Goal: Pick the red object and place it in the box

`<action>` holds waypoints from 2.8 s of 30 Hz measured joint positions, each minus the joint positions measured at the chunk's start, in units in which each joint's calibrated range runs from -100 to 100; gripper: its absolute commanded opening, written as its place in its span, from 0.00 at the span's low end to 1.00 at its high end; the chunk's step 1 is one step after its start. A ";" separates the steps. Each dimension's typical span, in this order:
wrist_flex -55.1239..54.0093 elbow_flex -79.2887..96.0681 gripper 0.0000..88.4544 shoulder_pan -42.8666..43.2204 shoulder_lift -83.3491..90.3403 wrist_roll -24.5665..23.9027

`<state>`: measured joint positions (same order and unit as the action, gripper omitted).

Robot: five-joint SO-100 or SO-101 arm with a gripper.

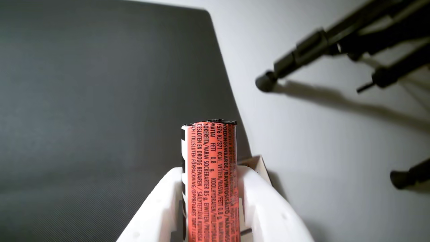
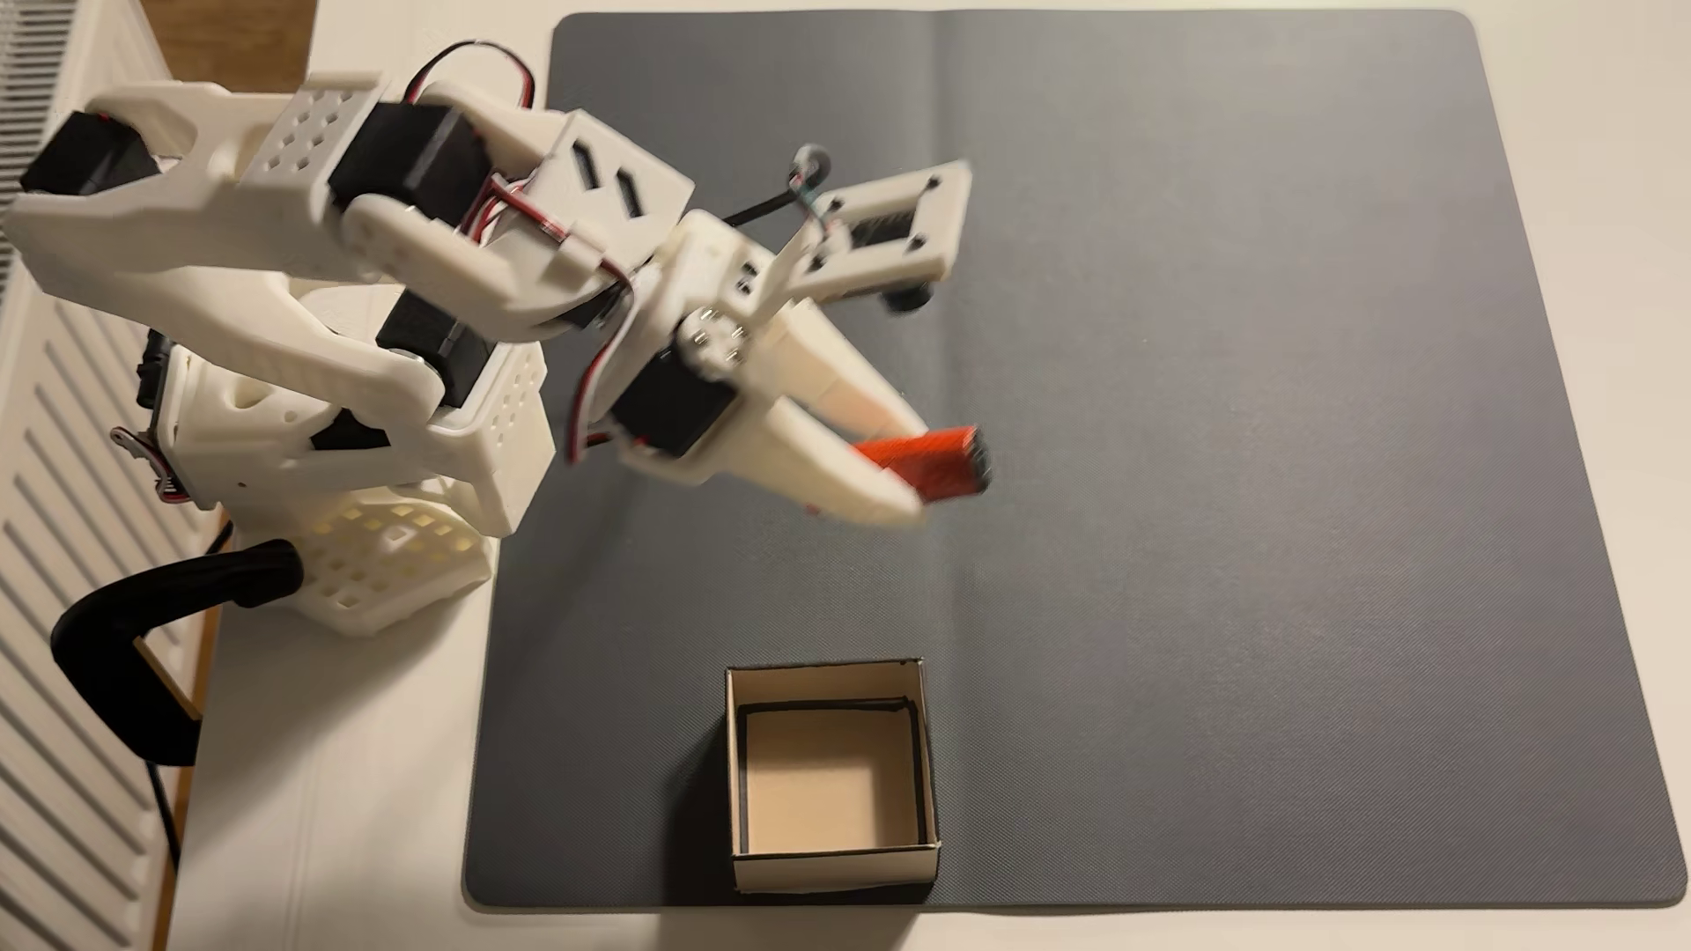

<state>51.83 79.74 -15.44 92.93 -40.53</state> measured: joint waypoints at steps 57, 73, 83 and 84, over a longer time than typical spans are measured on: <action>-5.83 7.03 0.01 -0.07 6.04 -7.12; -5.74 16.79 0.01 16.85 6.04 -9.55; 6.70 19.34 0.01 16.56 6.12 -9.61; 8.96 19.34 0.01 16.48 6.12 -9.61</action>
<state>60.78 99.09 1.04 99.05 -50.13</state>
